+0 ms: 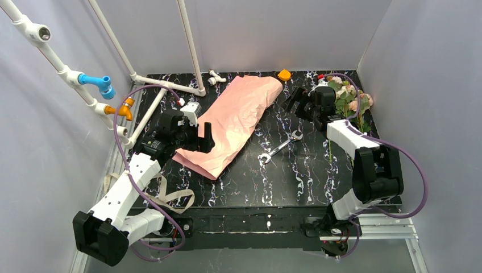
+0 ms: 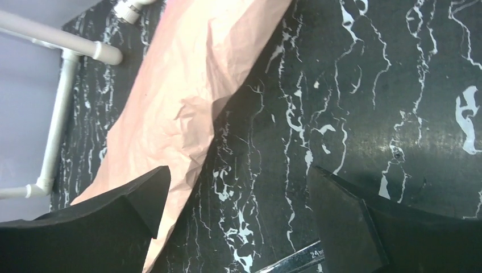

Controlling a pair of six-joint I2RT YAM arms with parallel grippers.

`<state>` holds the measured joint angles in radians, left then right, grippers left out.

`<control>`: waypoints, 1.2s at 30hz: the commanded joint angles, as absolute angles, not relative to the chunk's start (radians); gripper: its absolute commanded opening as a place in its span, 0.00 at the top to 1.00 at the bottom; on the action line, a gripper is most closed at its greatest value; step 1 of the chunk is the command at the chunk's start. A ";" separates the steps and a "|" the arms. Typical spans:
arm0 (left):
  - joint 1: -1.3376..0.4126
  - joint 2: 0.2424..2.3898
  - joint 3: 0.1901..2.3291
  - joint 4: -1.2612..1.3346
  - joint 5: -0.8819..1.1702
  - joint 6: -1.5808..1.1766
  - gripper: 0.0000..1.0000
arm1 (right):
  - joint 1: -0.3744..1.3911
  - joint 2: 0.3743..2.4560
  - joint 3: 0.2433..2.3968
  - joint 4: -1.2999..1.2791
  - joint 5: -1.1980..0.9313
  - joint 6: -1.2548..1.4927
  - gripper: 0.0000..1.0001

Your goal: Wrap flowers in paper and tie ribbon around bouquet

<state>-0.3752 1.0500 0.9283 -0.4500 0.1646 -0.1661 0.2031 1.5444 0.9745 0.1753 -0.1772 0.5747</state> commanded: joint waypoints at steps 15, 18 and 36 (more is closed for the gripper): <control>-0.380 1.004 0.878 -0.552 0.049 -0.502 0.00 | 0.315 1.578 1.124 -0.245 -0.007 0.572 0.00; -0.378 0.874 0.750 -0.498 0.024 -0.605 0.00 | 0.341 1.553 1.111 -0.243 -0.005 0.573 0.00; -0.242 0.597 0.254 -0.027 0.104 -0.953 0.00 | 0.386 1.570 1.060 -0.189 -0.142 0.577 0.00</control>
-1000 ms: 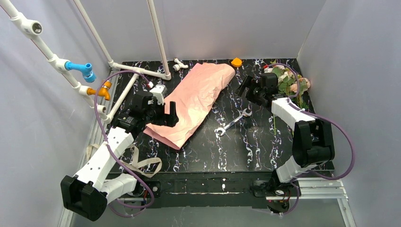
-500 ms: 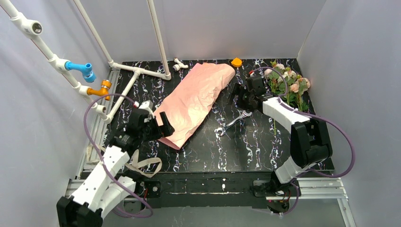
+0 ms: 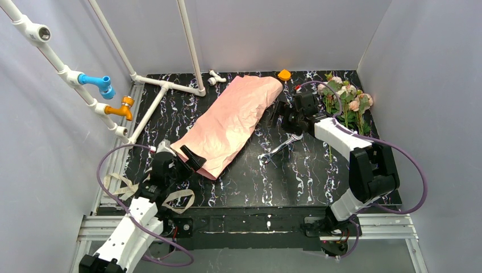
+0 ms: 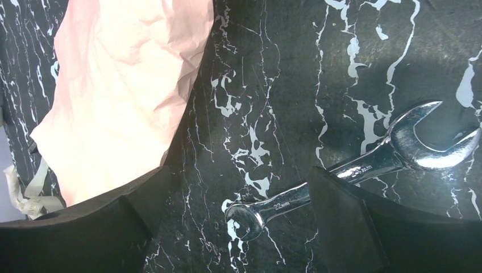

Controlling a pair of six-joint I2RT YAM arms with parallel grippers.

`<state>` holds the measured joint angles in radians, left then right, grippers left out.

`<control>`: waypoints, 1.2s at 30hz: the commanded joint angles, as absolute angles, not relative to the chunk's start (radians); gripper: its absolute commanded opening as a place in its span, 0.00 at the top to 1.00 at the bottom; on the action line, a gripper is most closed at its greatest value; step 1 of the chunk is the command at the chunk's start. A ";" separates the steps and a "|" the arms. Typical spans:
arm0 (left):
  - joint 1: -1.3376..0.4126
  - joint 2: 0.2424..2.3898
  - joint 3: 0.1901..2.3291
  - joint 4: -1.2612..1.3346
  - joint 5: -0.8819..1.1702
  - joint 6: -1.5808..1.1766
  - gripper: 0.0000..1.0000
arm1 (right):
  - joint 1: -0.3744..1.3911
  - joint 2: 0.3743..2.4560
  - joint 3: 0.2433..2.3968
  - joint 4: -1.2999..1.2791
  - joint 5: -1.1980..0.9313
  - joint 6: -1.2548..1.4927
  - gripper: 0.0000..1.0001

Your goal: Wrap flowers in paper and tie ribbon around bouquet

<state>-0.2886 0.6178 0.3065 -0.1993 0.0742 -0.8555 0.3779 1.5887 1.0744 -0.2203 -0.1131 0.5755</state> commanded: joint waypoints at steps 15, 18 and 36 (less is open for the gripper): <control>-0.201 0.751 0.160 0.260 0.063 -1.039 0.10 | 0.394 1.580 1.062 -0.198 -0.170 0.572 0.00; -0.201 0.807 0.153 0.311 0.059 -1.058 0.12 | 0.394 1.578 1.061 -0.201 -0.170 0.569 0.00; -0.208 0.871 0.214 0.459 0.126 -0.818 1.00 | 0.397 1.551 1.145 -0.317 -0.056 0.524 0.00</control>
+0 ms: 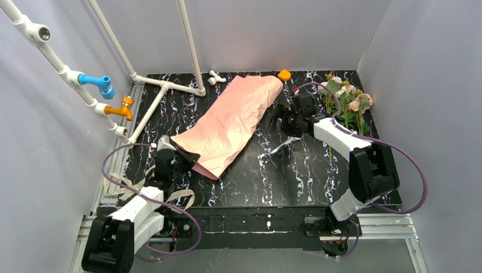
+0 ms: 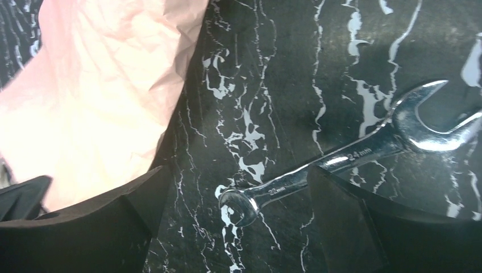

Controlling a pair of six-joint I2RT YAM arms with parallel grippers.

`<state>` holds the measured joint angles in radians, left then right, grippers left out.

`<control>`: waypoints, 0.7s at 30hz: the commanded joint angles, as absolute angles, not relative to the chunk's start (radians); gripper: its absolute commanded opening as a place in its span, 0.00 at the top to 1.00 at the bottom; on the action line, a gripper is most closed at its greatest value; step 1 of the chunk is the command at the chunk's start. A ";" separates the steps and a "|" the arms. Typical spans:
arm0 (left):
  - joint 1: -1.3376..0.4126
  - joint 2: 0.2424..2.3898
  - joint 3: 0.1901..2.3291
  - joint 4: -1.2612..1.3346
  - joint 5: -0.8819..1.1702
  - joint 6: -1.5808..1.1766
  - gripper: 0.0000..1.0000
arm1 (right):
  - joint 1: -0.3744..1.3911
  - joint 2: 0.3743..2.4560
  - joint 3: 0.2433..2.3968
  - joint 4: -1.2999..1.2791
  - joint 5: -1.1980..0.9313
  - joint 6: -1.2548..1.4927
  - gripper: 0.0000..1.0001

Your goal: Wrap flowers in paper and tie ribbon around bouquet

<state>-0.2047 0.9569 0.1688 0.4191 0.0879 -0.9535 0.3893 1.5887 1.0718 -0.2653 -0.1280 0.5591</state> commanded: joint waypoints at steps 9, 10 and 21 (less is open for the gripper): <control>-0.326 0.812 0.357 0.342 0.193 -0.526 1.00 | 0.489 1.519 1.276 -0.406 0.073 0.537 0.00; -0.350 0.821 0.382 0.326 0.193 -0.483 1.00 | 0.502 1.523 1.296 -0.420 0.079 0.537 0.00; -0.510 0.841 0.429 0.286 0.251 -0.198 1.00 | 0.590 1.588 1.523 -0.533 0.030 0.580 0.00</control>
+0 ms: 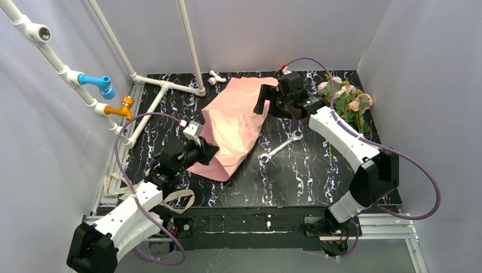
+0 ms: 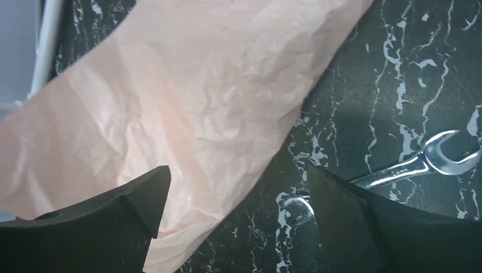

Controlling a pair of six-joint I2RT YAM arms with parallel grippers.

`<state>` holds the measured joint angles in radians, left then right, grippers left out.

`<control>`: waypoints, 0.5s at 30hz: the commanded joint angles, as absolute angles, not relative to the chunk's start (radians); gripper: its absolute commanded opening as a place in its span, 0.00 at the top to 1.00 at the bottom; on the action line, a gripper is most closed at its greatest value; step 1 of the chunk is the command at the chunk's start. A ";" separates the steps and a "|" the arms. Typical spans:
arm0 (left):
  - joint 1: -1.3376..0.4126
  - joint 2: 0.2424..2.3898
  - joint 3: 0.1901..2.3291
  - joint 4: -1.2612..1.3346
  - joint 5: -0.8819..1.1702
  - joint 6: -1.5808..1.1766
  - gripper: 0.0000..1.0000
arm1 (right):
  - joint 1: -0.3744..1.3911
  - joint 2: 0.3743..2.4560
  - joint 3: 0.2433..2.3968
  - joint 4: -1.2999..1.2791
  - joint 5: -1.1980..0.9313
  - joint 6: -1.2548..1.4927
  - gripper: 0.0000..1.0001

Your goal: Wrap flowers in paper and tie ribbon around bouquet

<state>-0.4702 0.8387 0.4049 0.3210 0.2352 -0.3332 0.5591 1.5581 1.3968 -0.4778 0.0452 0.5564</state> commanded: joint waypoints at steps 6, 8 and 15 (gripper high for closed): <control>-0.584 0.880 0.480 0.225 0.188 -0.132 1.00 | 0.653 1.706 1.699 -0.562 -0.102 0.580 0.00; -0.594 0.879 0.484 0.212 0.174 -0.117 1.00 | 0.684 1.748 1.767 -0.595 -0.126 0.566 0.00; -0.610 0.880 0.479 0.199 0.146 -0.105 1.00 | 0.803 1.851 1.912 -0.662 -0.140 0.529 0.04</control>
<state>-0.6014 0.8867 0.4530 0.2180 0.1787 -0.1394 0.7429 1.8294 1.8397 -0.6121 -0.1097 0.5587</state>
